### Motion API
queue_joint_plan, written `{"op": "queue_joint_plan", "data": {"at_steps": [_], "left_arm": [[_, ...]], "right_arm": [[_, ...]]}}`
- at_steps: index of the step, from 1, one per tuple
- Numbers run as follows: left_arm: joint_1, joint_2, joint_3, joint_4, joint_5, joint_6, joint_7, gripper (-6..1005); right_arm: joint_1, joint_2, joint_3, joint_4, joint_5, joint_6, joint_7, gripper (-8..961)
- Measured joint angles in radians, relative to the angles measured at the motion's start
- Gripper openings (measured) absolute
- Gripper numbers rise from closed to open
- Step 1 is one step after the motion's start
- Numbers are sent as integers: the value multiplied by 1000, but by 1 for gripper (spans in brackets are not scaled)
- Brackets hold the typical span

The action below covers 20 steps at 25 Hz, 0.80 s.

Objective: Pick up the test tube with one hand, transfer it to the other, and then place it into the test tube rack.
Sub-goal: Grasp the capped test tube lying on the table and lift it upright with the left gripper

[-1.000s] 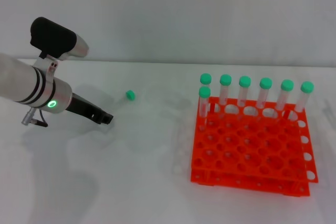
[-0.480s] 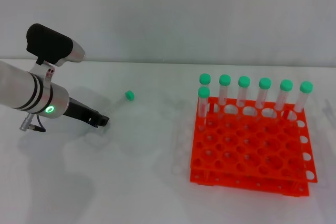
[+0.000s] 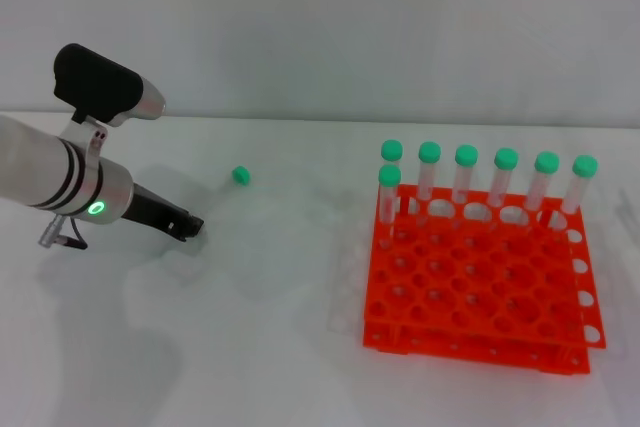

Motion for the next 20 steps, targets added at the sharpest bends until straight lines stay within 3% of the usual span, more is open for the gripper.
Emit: {"op": "queue_joint_plan", "data": {"at_steps": [5, 14, 16, 20], "left_arm": [[-1, 0, 0, 0, -63, -17, 53, 198], [23, -1, 0, -6, -455, -18, 344, 198], [44, -14, 0, -3, -619, -16, 481, 197], [89, -66, 0, 9, -919, 1, 800, 198]], "right_arm": [[0, 0, 2, 0, 0, 0, 0, 861], [0, -2, 13, 0, 6, 0, 0, 861], [0, -3, 17, 0, 8, 0, 12, 860], [-2, -7, 26, 3, 9, 0, 115, 860]]}}
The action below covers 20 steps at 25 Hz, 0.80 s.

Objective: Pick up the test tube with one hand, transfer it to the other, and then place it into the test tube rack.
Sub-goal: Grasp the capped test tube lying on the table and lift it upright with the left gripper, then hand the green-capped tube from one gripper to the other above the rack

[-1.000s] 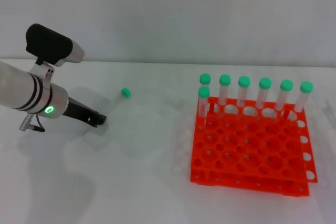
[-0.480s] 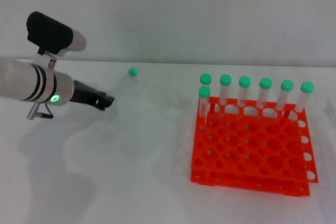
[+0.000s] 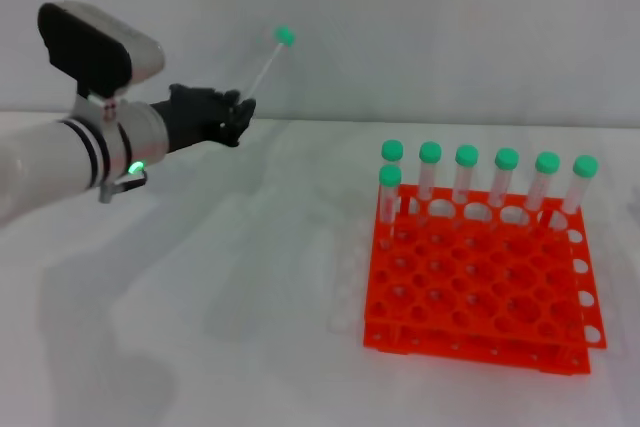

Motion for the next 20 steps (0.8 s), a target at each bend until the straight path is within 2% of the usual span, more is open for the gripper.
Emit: {"op": "queue_joint_plan", "data": {"at_steps": [2, 8, 12, 13, 15, 17, 20], "left_arm": [[24, -7, 0, 51, -112, 26, 138, 199], [119, -10, -2, 257, -378, 187, 536, 199], [196, -14, -4, 438, -516, 288, 775, 198], [210, -16, -4, 476, -531, 306, 820, 198], [237, -17, -4, 544, -541, 346, 888, 198], [256, -19, -3, 596, -527, 361, 904, 198], [283, -26, -3, 659, -479, 364, 904, 198]], "right_arm": [[0, -4, 0, 5, -4, 4, 61, 860], [-6, -18, -6, 13, -26, 4, 212, 859], [-7, -63, -2, 20, -155, 1, 459, 858], [-7, -85, -2, 21, -207, -1, 546, 858], [-8, -114, -3, 21, -287, -17, 664, 858], [-8, -151, -3, 32, -420, -93, 820, 857], [0, -182, 1, 64, -547, -261, 942, 856]]}}
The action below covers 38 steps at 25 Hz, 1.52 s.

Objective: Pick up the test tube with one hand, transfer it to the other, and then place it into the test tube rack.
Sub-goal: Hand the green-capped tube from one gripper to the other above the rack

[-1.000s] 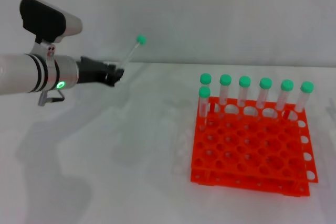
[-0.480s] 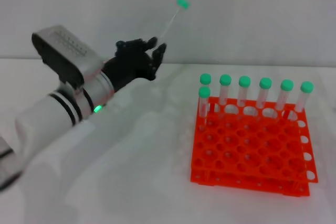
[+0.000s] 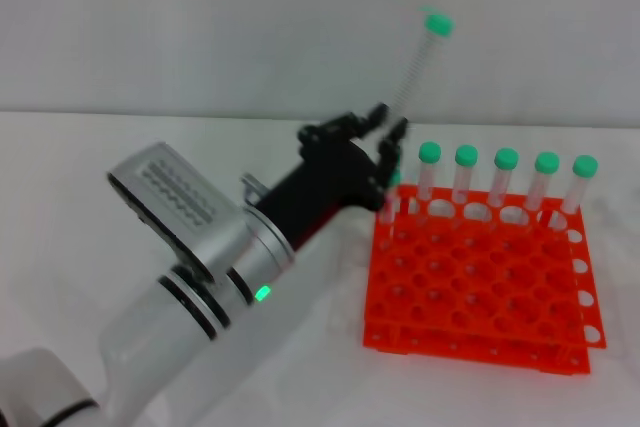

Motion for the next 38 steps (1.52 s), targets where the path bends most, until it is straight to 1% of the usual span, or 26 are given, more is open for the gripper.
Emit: {"op": "queue_joint_plan", "data": {"at_steps": [2, 5, 8, 12, 13, 16, 20, 25, 29, 34, 38], "left_arm": [[11, -3, 0, 42, 21, -1, 0, 197], [16, -5, 1, 83, 38, -4, -13, 197], [17, -6, 1, 100, 60, -5, -52, 197], [16, -9, 1, 108, 83, -6, -78, 199], [17, -10, 1, 109, 88, -6, -80, 199], [21, -11, 1, 110, 106, -7, -86, 199], [27, -11, 1, 111, 118, -13, -87, 198], [31, -11, 1, 111, 118, -37, -87, 198], [31, -11, 0, 112, 119, -41, -87, 198], [32, -11, 0, 113, 119, -41, -87, 198], [32, -11, -1, 112, 117, -46, -86, 197]], "right_arm": [[3, -18, 0, 17, -52, -118, 41, 856], [13, -35, -1, 26, -127, -253, 74, 855], [38, -40, -1, 31, -190, -306, 85, 854], [85, -32, -6, 58, -226, -291, 84, 854], [85, -32, -6, 58, -226, -291, 84, 853], [128, -22, -10, 85, -251, -278, 81, 853], [166, -19, -10, 86, -296, -257, 81, 852], [210, -20, -6, 87, -339, -226, 77, 851], [241, -31, -4, 82, -367, -219, 76, 851], [256, -33, -5, 76, -371, -223, 76, 850], [265, -32, -2, 75, -371, -223, 76, 827]]}}
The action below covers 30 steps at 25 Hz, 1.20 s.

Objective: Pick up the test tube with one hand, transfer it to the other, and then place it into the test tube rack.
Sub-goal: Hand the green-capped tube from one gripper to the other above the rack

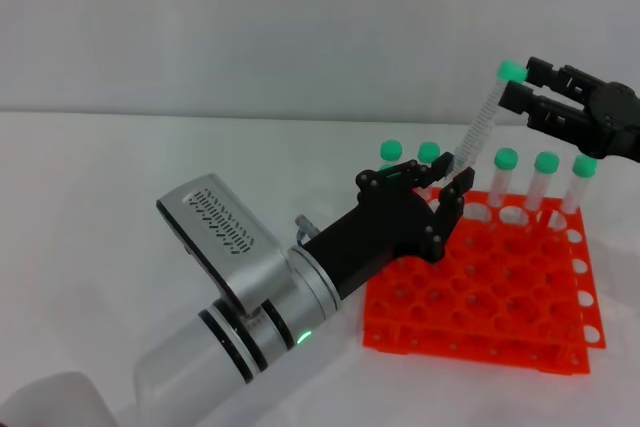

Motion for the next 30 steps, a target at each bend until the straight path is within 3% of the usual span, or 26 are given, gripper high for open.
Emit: {"op": "queue_joint_plan", "data": {"at_steps": [20, 26, 30], "left_arm": [[-33, 3, -7, -12, -2, -47, 10, 199], [-38, 3, -8, -14, -2, -48, 11, 198], [-40, 3, -8, -15, -4, -51, 12, 198]], "right_arm": [[60, 7, 2, -1, -36, 73, 43, 682], [51, 8, 19, -1, -33, 66, 45, 460], [44, 12, 29, -1, -33, 53, 45, 365]]}}
